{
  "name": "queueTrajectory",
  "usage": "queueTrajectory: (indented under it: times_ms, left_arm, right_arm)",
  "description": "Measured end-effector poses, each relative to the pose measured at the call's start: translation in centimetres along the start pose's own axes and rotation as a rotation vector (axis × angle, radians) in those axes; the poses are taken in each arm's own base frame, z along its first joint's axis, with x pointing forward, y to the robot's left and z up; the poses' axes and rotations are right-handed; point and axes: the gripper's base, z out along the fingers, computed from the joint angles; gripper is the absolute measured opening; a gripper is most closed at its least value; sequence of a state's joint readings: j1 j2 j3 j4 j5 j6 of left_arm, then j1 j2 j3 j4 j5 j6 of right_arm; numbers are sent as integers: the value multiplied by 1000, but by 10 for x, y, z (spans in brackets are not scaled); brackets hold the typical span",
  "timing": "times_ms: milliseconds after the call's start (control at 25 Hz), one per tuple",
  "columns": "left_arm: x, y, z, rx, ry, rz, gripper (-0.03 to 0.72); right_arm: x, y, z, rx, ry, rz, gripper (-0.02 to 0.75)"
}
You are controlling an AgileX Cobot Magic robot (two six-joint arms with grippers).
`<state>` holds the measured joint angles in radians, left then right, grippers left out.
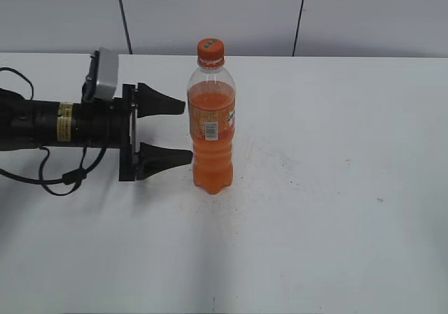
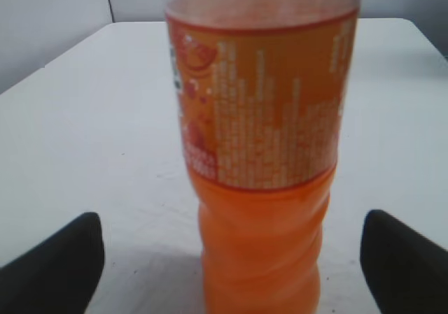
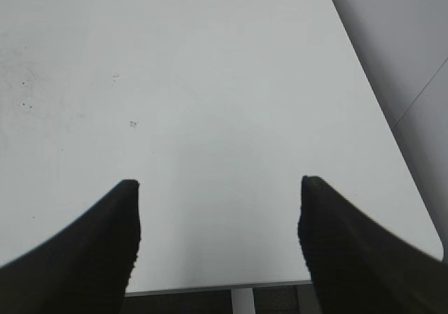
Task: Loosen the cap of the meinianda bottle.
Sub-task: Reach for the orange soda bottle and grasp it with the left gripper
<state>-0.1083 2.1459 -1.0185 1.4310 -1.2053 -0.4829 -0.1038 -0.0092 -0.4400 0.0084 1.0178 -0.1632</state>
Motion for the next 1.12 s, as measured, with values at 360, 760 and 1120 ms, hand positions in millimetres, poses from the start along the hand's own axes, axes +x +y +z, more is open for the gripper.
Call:
queueTrajectory:
  times_ms: [360, 760, 1120]
  left_arm:
    - [9, -5, 46, 114, -3, -5, 596]
    - [11, 0, 76, 143, -26, -33, 506]
    - [11, 0, 76, 143, -27, -40, 397]
  right_arm:
    - [0, 0, 0, 0, 0, 0, 531]
    - [0, 0, 0, 0, 0, 0, 531]
    - [0, -1, 0, 7, 1, -4, 531]
